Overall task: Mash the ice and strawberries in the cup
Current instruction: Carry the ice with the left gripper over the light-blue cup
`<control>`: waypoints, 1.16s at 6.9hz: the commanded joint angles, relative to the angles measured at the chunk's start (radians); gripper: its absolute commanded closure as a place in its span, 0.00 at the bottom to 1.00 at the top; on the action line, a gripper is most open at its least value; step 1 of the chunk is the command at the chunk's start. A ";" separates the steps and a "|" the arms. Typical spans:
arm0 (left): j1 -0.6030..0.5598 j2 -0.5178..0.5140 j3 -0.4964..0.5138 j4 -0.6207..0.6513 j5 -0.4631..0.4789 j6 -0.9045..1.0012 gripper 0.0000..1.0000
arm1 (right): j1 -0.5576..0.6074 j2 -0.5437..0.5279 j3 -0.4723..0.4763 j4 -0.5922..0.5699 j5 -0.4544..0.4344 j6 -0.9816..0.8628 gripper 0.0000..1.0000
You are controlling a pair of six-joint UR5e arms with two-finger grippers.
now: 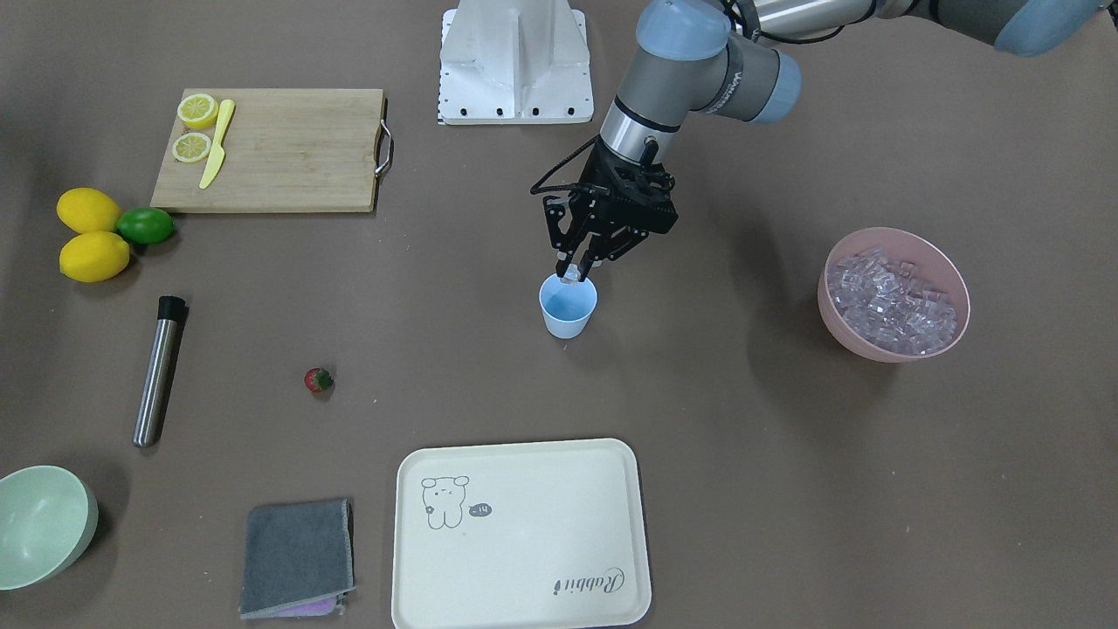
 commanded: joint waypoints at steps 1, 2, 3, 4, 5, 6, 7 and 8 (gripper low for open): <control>0.001 -0.001 0.020 -0.003 0.016 0.000 1.00 | 0.000 -0.003 0.000 0.000 0.000 0.000 0.00; 0.001 -0.001 0.028 -0.007 0.024 -0.001 1.00 | 0.000 -0.003 0.000 0.000 0.000 0.000 0.00; 0.007 -0.001 0.031 -0.016 0.024 -0.003 1.00 | 0.000 -0.005 0.000 0.000 0.000 -0.002 0.00; 0.014 -0.007 0.040 -0.032 0.030 -0.004 1.00 | 0.000 -0.003 -0.002 0.000 -0.002 0.000 0.00; 0.024 -0.010 0.050 -0.033 0.056 -0.006 0.65 | 0.000 -0.005 -0.005 0.000 -0.002 -0.002 0.00; 0.027 -0.013 0.060 -0.035 0.074 -0.006 0.34 | 0.000 -0.003 -0.006 0.000 -0.002 -0.002 0.00; 0.025 -0.013 0.060 -0.035 0.075 -0.006 0.30 | 0.000 -0.003 -0.005 0.000 0.000 -0.002 0.00; 0.024 -0.013 0.060 -0.035 0.075 -0.006 0.13 | 0.000 -0.003 -0.005 0.000 0.000 -0.002 0.00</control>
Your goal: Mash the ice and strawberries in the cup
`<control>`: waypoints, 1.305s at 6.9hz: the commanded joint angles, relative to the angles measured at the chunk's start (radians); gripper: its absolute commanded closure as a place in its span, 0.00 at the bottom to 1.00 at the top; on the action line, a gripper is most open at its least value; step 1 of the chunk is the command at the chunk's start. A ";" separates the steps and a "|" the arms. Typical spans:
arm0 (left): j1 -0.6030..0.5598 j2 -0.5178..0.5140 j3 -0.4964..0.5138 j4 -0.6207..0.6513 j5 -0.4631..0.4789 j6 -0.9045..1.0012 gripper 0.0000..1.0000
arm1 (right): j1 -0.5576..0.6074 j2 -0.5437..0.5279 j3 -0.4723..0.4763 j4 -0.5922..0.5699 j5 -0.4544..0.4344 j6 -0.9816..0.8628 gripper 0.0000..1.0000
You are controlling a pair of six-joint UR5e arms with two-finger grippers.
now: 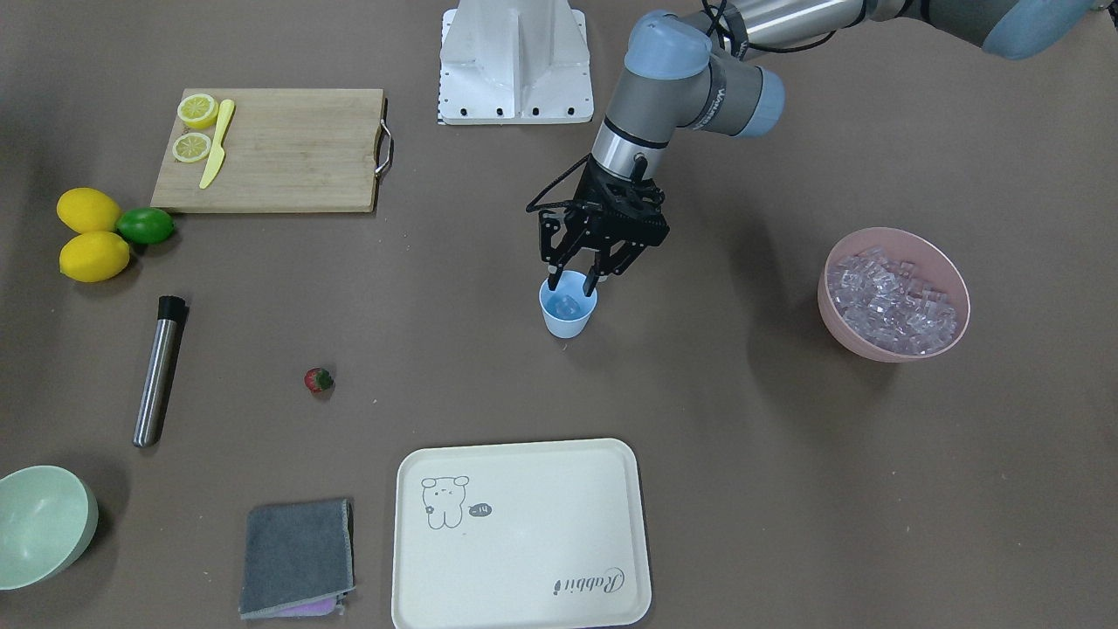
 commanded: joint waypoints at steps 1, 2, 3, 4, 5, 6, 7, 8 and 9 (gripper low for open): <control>-0.013 -0.002 -0.003 0.007 0.000 0.000 0.06 | 0.000 0.002 0.000 0.002 0.001 0.000 0.00; -0.054 0.001 -0.017 0.021 -0.034 0.009 0.04 | 0.000 0.002 0.002 0.002 0.001 0.000 0.00; -0.134 0.015 -0.041 0.074 -0.140 0.027 0.04 | 0.000 0.002 0.003 0.002 0.001 0.000 0.00; -0.195 0.050 -0.117 0.208 -0.208 0.141 0.04 | 0.000 0.005 0.006 0.002 0.001 0.001 0.00; -0.228 0.070 -0.205 0.384 -0.210 0.246 0.04 | 0.000 0.006 0.005 0.002 0.001 0.001 0.00; -0.254 0.071 -0.260 0.533 -0.210 0.332 0.04 | 0.000 0.009 0.005 0.003 0.001 0.001 0.00; -0.277 0.135 -0.296 0.573 -0.213 0.390 0.04 | 0.000 0.014 0.002 0.005 0.001 0.001 0.00; -0.289 0.229 -0.324 0.540 -0.216 0.437 0.04 | -0.002 0.016 0.000 0.006 -0.001 0.001 0.00; -0.311 0.289 -0.325 0.486 -0.244 0.440 0.04 | -0.002 0.016 0.000 0.006 -0.001 0.001 0.00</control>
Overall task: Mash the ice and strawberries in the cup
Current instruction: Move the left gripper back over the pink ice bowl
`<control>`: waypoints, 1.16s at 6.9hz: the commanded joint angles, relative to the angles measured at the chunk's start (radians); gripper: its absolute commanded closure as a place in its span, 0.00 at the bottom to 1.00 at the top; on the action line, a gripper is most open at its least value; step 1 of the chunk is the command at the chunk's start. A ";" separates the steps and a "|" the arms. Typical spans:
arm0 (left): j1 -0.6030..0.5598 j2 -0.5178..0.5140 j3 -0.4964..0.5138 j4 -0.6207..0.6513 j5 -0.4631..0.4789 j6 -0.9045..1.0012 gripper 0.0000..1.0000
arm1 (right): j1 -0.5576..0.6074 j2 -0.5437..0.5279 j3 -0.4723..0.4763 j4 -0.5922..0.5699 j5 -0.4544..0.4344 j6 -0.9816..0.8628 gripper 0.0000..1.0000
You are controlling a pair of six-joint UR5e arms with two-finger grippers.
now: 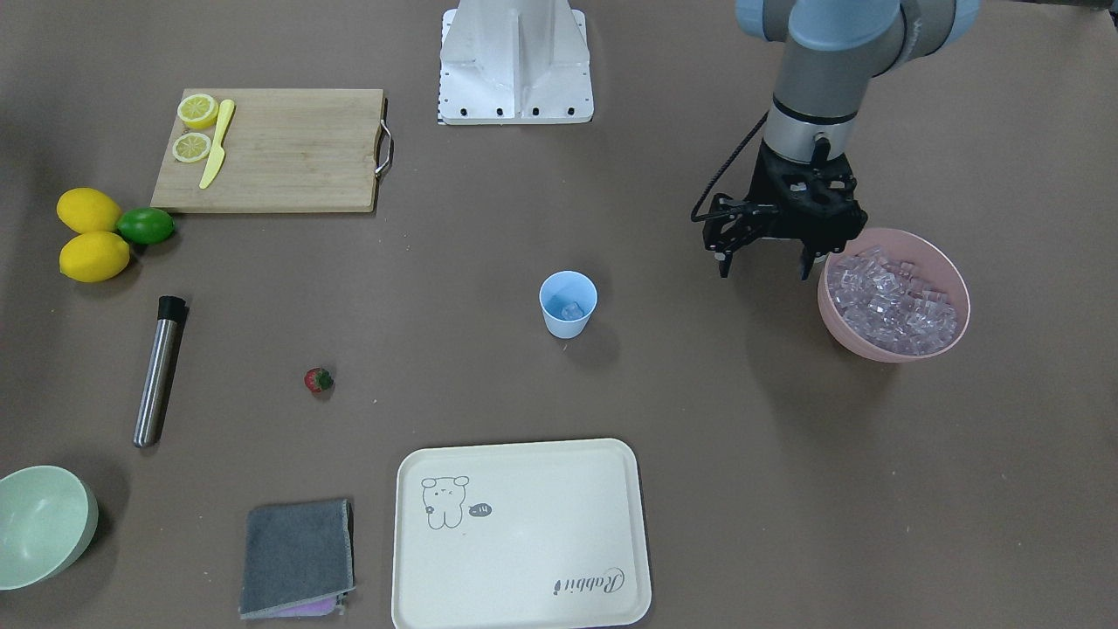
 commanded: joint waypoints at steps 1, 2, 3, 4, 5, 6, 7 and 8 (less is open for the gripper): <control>-0.039 0.151 -0.015 -0.115 -0.036 0.028 0.04 | -0.001 0.000 -0.001 0.002 0.001 0.000 0.00; -0.053 0.216 -0.009 -0.196 -0.036 0.028 0.04 | -0.001 0.000 -0.001 0.002 0.001 0.000 0.00; -0.059 0.236 -0.004 -0.218 -0.045 0.029 0.04 | -0.001 0.001 -0.001 0.002 0.001 0.000 0.00; -0.061 0.259 -0.001 -0.225 -0.059 0.031 0.04 | -0.001 0.001 -0.001 0.002 0.001 0.000 0.00; -0.091 0.270 0.026 -0.228 -0.090 0.066 0.04 | -0.001 0.003 -0.001 0.002 0.001 0.000 0.00; -0.128 0.278 0.048 -0.228 -0.134 0.089 0.04 | -0.001 0.003 -0.001 0.002 0.001 0.000 0.00; -0.139 0.278 0.061 -0.228 -0.148 0.115 0.07 | -0.001 0.003 -0.001 0.002 0.001 0.000 0.00; -0.148 0.276 0.081 -0.228 -0.150 0.132 0.13 | -0.002 0.004 -0.001 0.004 0.001 0.000 0.00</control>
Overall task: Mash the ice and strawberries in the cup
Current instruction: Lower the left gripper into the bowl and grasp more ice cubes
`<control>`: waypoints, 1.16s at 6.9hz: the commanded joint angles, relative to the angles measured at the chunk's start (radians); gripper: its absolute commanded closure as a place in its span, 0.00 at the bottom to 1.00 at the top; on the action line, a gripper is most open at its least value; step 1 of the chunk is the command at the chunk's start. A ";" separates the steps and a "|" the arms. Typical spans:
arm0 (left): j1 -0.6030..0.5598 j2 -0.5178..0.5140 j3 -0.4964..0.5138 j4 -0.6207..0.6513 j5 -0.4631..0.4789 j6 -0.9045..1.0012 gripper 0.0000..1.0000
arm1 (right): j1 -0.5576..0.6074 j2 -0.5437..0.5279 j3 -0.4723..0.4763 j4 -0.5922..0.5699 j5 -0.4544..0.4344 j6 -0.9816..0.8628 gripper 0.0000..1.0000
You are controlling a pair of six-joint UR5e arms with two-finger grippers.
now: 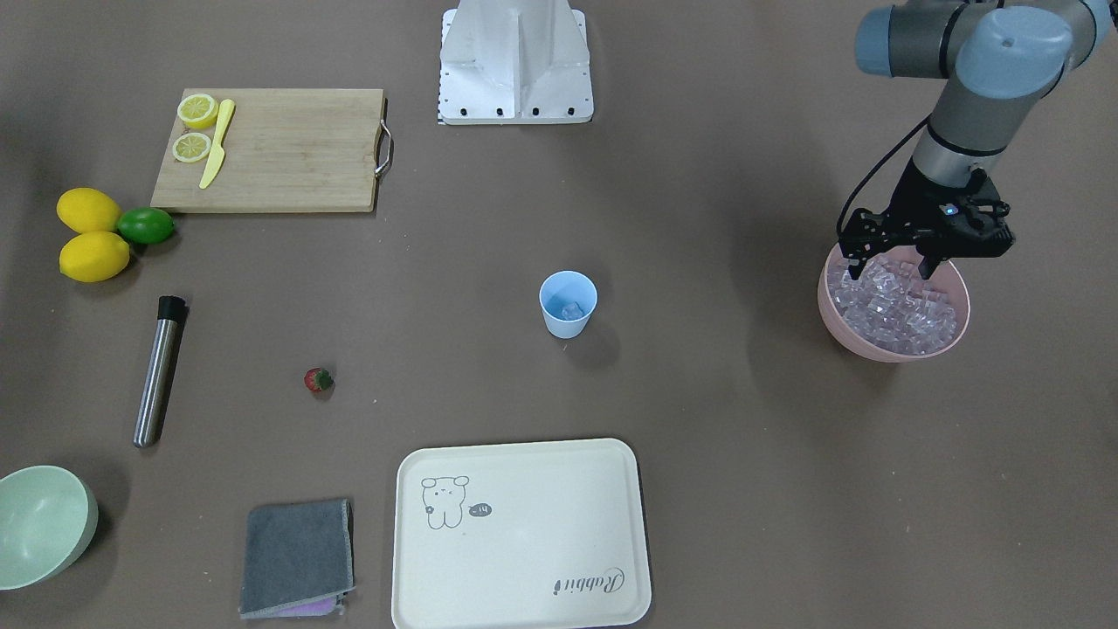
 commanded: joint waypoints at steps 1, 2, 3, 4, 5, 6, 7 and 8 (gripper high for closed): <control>-0.016 -0.001 0.043 -0.006 -0.012 0.026 0.23 | -0.003 0.001 0.000 0.000 0.000 0.000 0.00; -0.013 -0.003 0.062 -0.008 -0.011 0.027 0.24 | -0.003 0.000 0.000 0.000 0.000 0.000 0.00; -0.010 -0.009 0.082 -0.010 -0.011 0.027 0.24 | -0.003 0.001 0.000 0.001 0.000 0.000 0.00; -0.005 -0.016 0.114 -0.031 -0.012 0.027 0.24 | -0.004 0.001 0.000 0.001 0.002 0.000 0.00; -0.004 -0.016 0.135 -0.060 -0.012 0.027 0.25 | -0.004 0.010 -0.002 0.000 0.000 0.000 0.00; -0.002 -0.016 0.145 -0.063 -0.046 0.027 0.27 | -0.004 0.012 -0.003 0.000 0.003 0.002 0.00; -0.002 -0.019 0.148 -0.065 -0.061 0.027 0.31 | -0.004 0.012 -0.003 0.001 0.002 0.002 0.00; 0.011 -0.019 0.148 -0.065 -0.062 0.027 0.31 | -0.004 0.013 -0.003 0.001 0.000 0.000 0.00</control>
